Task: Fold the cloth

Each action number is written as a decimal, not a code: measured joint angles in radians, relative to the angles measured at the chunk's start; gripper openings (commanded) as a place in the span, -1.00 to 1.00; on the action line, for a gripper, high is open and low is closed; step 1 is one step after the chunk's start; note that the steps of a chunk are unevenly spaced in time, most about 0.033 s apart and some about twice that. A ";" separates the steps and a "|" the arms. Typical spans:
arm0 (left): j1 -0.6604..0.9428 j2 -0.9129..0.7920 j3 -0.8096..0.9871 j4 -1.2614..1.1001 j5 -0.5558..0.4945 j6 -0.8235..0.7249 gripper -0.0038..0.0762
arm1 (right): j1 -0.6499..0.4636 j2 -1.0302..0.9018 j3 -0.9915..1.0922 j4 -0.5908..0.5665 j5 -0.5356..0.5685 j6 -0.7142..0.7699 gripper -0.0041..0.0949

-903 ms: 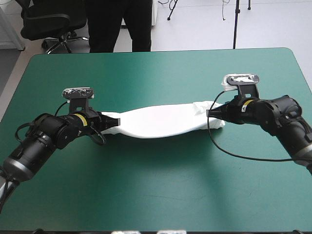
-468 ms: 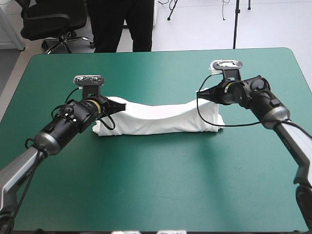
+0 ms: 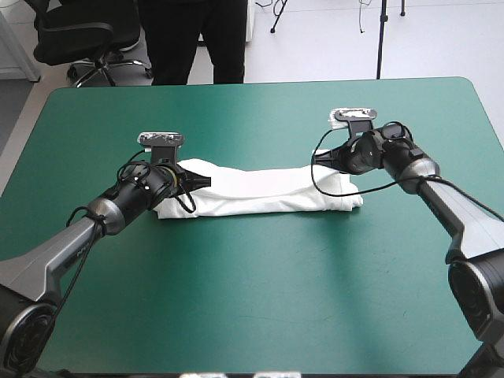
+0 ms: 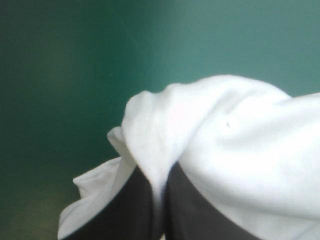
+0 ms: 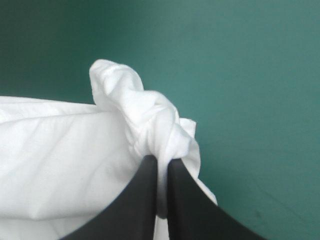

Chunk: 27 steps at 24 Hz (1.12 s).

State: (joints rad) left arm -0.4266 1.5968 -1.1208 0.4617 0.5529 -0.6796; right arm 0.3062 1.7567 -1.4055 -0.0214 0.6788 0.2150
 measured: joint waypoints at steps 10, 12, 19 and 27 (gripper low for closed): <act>0.000 0.010 -0.006 -0.001 0.088 0.001 0.23 | 0.000 -0.003 -0.004 0.115 0.120 -0.124 0.24; 0.000 -0.008 -0.011 -0.001 0.128 0.001 0.25 | 0.000 -0.030 -0.005 0.097 0.155 -0.124 0.24; 0.000 -0.193 -0.085 0.015 0.345 0.056 0.10 | 0.000 -0.264 -0.008 -0.116 0.276 -0.058 0.24; -0.019 -0.335 -0.228 -0.404 0.384 0.496 -0.93 | -0.023 -0.412 -0.008 -0.366 0.447 0.104 0.22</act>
State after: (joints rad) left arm -0.4457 1.2621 -1.3487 0.0581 0.9372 -0.1835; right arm 0.2828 1.3449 -1.4133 -0.3874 1.1258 0.3190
